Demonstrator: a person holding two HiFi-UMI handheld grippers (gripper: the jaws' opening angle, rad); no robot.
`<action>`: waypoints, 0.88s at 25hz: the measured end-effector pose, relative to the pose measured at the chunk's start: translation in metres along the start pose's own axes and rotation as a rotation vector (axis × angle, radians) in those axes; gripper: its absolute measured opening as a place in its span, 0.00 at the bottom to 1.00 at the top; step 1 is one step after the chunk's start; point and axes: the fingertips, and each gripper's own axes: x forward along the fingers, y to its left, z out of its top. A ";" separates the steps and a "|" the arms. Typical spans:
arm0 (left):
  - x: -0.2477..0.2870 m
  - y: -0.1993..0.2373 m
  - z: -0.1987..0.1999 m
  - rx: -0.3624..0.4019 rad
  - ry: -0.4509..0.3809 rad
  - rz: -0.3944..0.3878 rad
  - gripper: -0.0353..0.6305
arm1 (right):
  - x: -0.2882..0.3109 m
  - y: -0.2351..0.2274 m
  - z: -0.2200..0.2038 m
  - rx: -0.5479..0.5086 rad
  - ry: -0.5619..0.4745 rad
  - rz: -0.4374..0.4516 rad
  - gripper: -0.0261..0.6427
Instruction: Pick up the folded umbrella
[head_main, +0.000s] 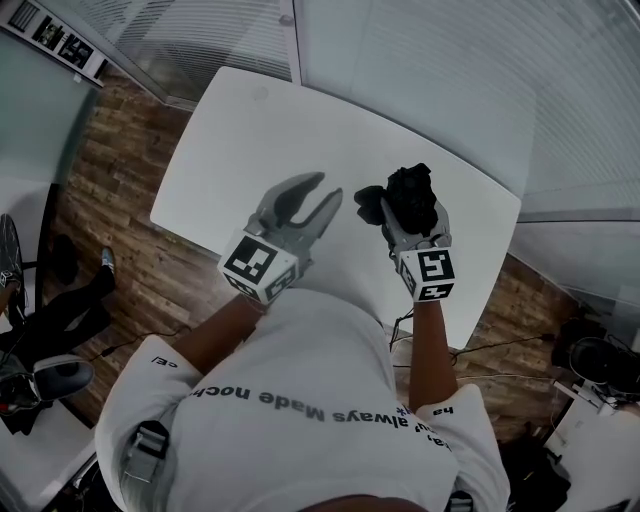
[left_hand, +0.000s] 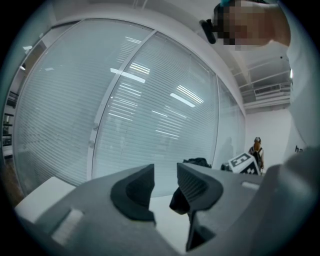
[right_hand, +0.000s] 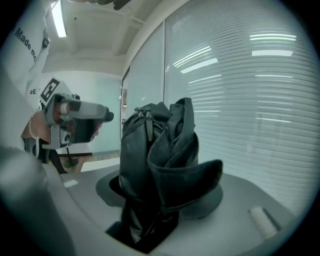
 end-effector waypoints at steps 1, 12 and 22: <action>0.000 -0.001 0.001 0.000 -0.003 -0.003 0.27 | -0.007 0.001 0.008 0.010 -0.025 -0.008 0.39; -0.010 -0.013 0.021 0.011 -0.042 -0.020 0.27 | -0.093 0.002 0.089 -0.011 -0.226 -0.119 0.39; -0.011 -0.003 0.029 0.010 -0.058 -0.024 0.25 | -0.131 0.008 0.123 -0.005 -0.315 -0.183 0.39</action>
